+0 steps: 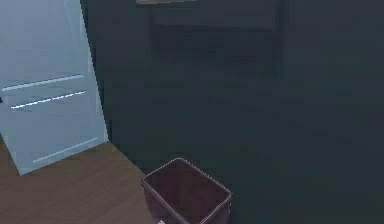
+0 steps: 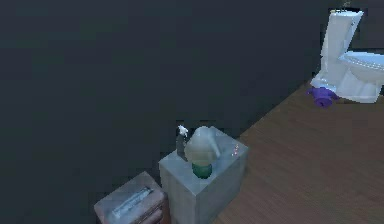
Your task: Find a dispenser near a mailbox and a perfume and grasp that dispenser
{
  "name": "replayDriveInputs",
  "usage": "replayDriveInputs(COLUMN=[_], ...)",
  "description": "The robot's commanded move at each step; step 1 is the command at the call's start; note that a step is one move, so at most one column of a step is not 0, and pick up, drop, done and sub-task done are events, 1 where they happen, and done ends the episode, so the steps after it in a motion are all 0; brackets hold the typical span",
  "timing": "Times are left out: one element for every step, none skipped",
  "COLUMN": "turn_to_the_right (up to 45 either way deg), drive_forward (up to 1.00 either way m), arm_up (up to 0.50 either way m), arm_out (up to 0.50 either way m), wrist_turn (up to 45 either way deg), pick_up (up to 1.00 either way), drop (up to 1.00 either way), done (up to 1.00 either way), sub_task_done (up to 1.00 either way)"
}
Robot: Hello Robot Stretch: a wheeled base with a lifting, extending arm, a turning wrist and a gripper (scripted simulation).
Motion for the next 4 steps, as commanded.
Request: replayDriveInputs(turn_to_the_right=[0.0,45.0,45.0,39.0], drive_forward=[0.10,0.00,0.00,0.00], arm_up=[0.00,0.00,0.00,0.00], arm_out=[0.00,0.00,0.00,0.00], wrist_turn=[0.0,0.0,0.0,0.0], pick_up=[0.00,0.00,0.00,0.00], drop=[0.00,0.00,0.00,0.00], done=[0.00,0.00,0.00,0.00], sub_task_done=[0.00,0.00,0.00,0.00])
